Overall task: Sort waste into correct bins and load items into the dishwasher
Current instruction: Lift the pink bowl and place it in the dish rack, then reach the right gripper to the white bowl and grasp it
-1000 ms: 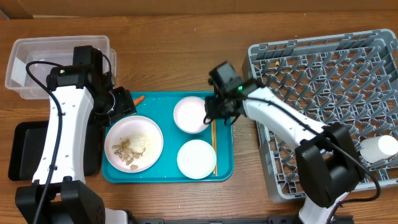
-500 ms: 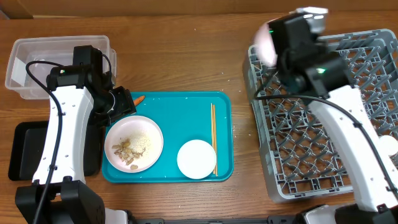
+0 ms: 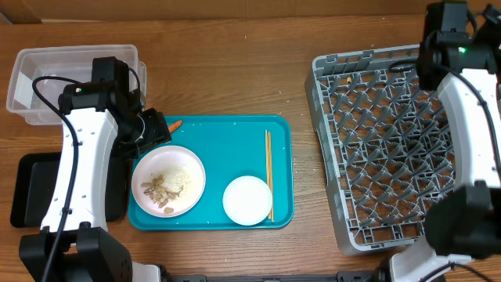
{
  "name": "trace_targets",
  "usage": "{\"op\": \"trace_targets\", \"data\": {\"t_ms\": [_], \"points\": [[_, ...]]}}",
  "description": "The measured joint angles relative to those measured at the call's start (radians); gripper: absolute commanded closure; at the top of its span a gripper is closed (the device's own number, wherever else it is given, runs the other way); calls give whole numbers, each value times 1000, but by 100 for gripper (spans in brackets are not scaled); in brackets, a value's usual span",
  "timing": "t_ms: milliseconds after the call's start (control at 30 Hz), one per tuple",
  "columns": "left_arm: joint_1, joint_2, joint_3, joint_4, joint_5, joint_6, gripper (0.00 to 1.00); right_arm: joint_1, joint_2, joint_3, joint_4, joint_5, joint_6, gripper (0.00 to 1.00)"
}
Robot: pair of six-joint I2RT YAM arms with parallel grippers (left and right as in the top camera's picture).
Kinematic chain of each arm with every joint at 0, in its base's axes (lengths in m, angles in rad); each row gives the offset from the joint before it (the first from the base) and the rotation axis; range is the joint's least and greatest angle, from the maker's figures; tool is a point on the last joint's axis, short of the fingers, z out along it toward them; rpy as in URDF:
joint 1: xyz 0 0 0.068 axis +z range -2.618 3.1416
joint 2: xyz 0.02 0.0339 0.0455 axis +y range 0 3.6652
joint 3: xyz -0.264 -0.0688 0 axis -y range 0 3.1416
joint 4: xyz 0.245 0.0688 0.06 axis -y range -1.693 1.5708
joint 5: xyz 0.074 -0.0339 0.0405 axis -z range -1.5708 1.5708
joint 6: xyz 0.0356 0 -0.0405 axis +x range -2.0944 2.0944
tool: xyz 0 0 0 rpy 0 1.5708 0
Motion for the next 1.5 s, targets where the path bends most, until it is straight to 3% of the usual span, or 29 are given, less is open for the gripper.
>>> {"op": "trace_targets", "data": {"t_ms": [533,667,733,1033,1267,1500], "points": [[0,0,0,11,0,0,34,5,262,-14,-48,-29,14,96],[0,0,0,11,0,0,34,44,262,-14,-107,-66,54,96],[0,0,0,11,0,0,34,62,262,-14,-140,-85,71,91],[0,0,0,11,0,0,34,91,270,-14,-253,-366,95,85],[0,0,0,11,0,0,34,115,256,-15,-303,-477,135,78],[0,0,0,11,0,0,33,196,34,-5,-301,-710,45,65]]}}
